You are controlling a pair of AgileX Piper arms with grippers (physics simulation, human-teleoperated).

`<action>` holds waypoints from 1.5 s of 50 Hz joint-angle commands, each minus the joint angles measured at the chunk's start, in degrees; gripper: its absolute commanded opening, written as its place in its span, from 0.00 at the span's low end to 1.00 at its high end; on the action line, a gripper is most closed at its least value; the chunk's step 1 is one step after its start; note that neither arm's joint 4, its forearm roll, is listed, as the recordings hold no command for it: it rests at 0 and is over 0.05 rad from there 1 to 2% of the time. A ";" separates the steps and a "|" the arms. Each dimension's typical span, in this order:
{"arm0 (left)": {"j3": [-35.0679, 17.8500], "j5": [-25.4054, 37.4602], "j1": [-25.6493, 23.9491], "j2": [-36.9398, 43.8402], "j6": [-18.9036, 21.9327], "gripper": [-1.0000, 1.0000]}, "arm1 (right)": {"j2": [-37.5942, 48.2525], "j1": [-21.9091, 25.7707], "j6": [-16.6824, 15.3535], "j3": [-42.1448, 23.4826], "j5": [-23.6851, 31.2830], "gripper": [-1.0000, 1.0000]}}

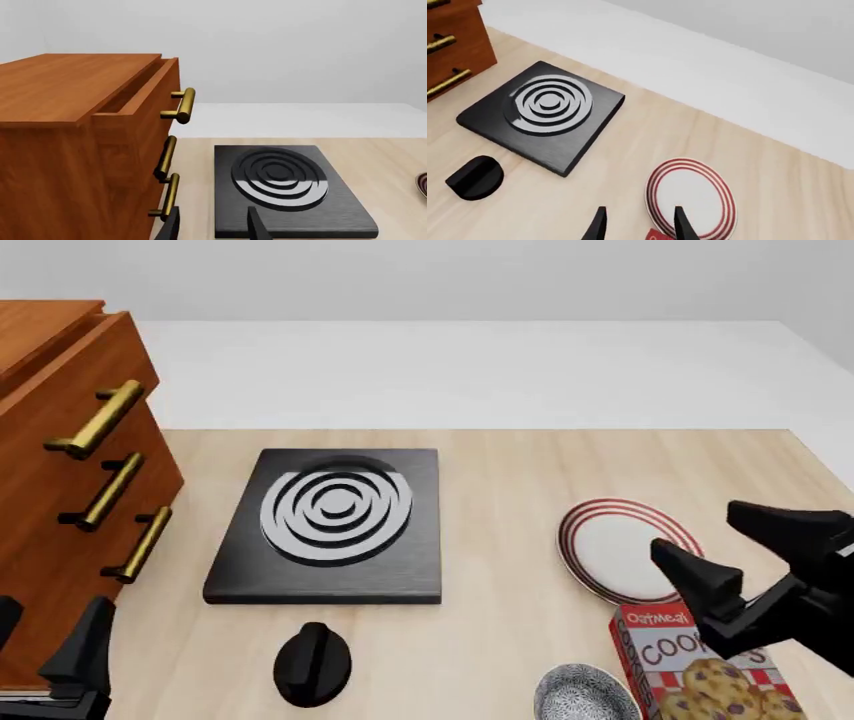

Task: Pick the akita bowl on the ramekin and place it on the plate.

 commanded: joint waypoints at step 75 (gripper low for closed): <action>0.00 0.00 -0.01 0.00 0.00 1.00 | 28.62 16.39 -16.49 -5.21 25.56 1.00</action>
